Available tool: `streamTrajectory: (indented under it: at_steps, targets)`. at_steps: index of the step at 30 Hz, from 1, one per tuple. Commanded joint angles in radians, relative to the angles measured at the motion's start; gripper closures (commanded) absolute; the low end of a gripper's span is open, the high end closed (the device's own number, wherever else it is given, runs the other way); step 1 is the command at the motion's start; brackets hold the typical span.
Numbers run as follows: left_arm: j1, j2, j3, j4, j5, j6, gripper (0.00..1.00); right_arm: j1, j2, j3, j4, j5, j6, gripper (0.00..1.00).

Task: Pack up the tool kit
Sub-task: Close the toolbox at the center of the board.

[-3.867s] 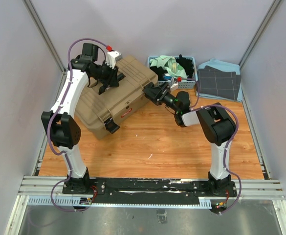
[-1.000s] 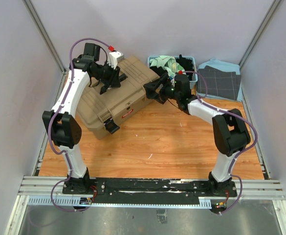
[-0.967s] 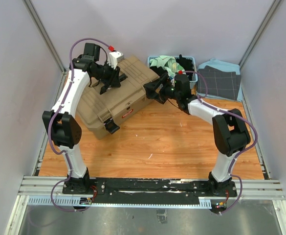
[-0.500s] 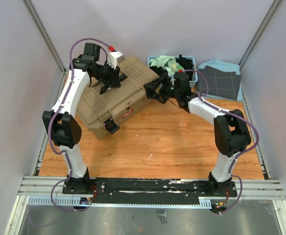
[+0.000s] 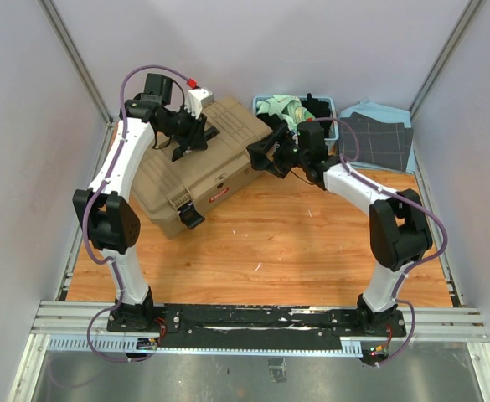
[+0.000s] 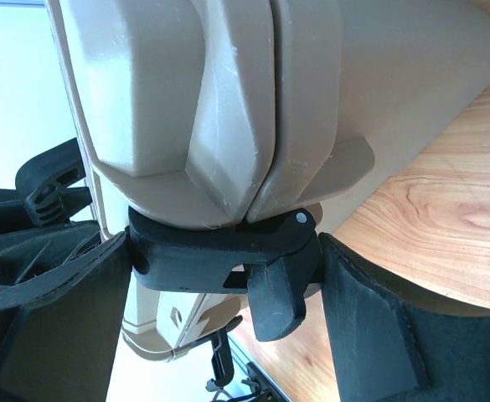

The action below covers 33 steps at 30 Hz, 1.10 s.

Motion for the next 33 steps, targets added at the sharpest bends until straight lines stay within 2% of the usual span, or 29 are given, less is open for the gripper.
streamTrajectory:
  at_steps: [1,10,18,24,33]
  targets:
    - [-0.023,0.068,-0.028,-0.114,-0.01,0.024,1.0,0.027,0.059,-0.015,-0.456,0.127,-0.163,0.23]
    - [-0.023,0.065,-0.029,-0.115,-0.008,0.028,1.0,0.035,0.137,0.083,-0.566,0.155,-0.324,0.2]
    - [-0.023,0.066,-0.026,-0.114,-0.006,0.03,1.0,0.05,0.204,0.244,-0.721,0.265,-0.496,0.19]
    - [-0.023,0.068,-0.026,-0.115,-0.006,0.032,1.0,0.056,0.223,0.292,-0.789,0.323,-0.537,0.21]
    - [-0.023,0.075,-0.02,-0.114,0.0,0.033,1.0,0.058,0.198,0.255,-0.799,0.355,-0.511,0.27]
